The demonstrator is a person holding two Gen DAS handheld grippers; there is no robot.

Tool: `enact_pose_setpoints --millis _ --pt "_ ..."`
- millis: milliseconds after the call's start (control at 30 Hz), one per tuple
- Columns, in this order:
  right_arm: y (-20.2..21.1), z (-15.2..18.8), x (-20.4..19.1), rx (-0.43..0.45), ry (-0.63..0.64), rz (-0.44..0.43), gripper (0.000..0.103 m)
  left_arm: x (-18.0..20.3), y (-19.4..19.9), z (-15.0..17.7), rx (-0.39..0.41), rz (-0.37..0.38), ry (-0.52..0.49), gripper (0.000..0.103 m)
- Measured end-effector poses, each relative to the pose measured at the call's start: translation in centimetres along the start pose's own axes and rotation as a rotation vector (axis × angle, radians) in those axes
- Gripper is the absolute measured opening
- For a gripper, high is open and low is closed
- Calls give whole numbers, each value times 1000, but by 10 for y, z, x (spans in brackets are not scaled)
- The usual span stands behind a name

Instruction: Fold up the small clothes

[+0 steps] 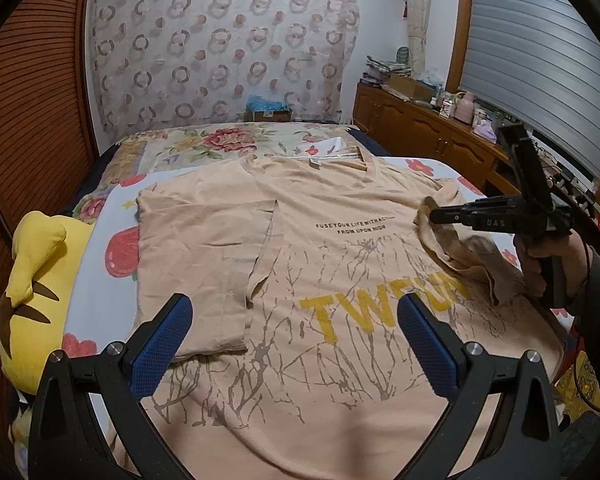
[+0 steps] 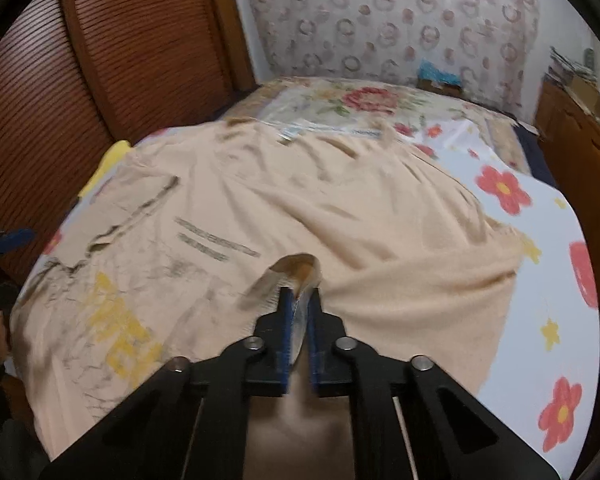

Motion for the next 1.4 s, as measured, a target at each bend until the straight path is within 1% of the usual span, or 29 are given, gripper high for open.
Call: enact_pose_setpoints --millis 133,233,267,300,367,433,467,500,567,667,767,933,1000,1067,1133,1233,1400 --pt "4 -9 -17 30 36 -32 5 0 0 0 -1 -1 0 103" --pt "11 -14 -21 63 36 -55 5 -3 1 0 -1 -5 3 103" --pt "14 -16 -21 78 27 -68 8 -4 2 0 0 -7 4 103" --pt "17 -17 -19 87 22 -66 18 -6 2 0 1 -11 6 103" --pt "22 -18 -16 102 20 -47 27 -8 2 -1 5 -13 10 103" --pt "26 -15 -6 111 20 -27 28 -12 2 -3 9 -17 11 103" --pt "27 -12 0 109 20 -12 32 -13 2 -4 10 -20 10 103" --pt "27 -10 5 106 19 3 42 -16 1 -5 11 -23 9 103" --pt "26 -4 22 99 15 62 52 -23 -1 -10 10 -32 5 103" --pt "21 6 49 70 9 148 55 -38 -7 -17 -1 -56 -7 103" --pt "16 14 75 45 -15 211 55 -58 -14 -27 -5 -81 -7 102" --pt "9 23 109 4 -77 256 55 -96 -29 -41 -30 -110 9 96" --pt "3 25 117 -14 -89 259 55 -111 -37 -47 -43 -122 15 93" --pt "-1 22 116 -29 -92 252 55 -123 -45 -52 -52 -113 30 87" --pt "-3 17 116 -31 -90 238 55 -134 -52 -55 -66 -112 48 84" --pt "-14 5 112 -32 -77 223 55 -150 -66 -60 -88 -120 56 83" --pt "-24 1 110 -26 -54 219 55 -178 -88 -65 -130 -150 90 82"
Point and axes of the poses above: each gripper's, at about its wrist camera, not at the fingertips, and y roughly against the way its jaws point, x to its right, z to its underside, the point moved 7 cm from there along -y, roughly the way its jaws point, and after that the axes turned 9 degrees about z, right-handed, at the moved point
